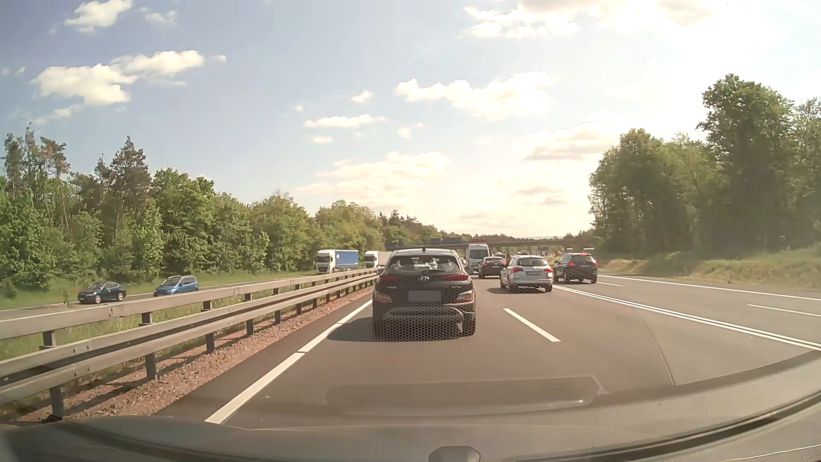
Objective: Follow the waypoints while adhering to traffic rules and regulations
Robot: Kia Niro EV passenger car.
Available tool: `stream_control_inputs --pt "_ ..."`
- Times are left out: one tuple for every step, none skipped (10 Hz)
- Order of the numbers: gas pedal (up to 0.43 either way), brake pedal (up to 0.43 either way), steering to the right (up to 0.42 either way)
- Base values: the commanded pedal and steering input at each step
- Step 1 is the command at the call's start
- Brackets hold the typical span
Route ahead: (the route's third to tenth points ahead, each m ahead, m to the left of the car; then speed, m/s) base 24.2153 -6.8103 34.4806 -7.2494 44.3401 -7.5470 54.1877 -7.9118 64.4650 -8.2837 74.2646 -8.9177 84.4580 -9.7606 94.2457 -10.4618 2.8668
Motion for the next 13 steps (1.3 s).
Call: stream_control_inputs --pt "0.0 0.0 -0.006" --pt "0.0 0.0 -0.006" --pt "0.02 0.0 -0.006" --pt "0.047 0.0 -0.005" --pt "0.047 0.0 -0.005" --pt "0.059 0.0 -0.005" --pt "0.067 0.0 -0.004" --pt "0.079 0.0 -0.004" --pt "0.087 0.0 -0.003" --pt "0.098 0.0 -0.003" --pt "0.098 0.0 -0.003" --pt "0.098 0.0 -0.003" --pt "0.098 0.0 -0.004"
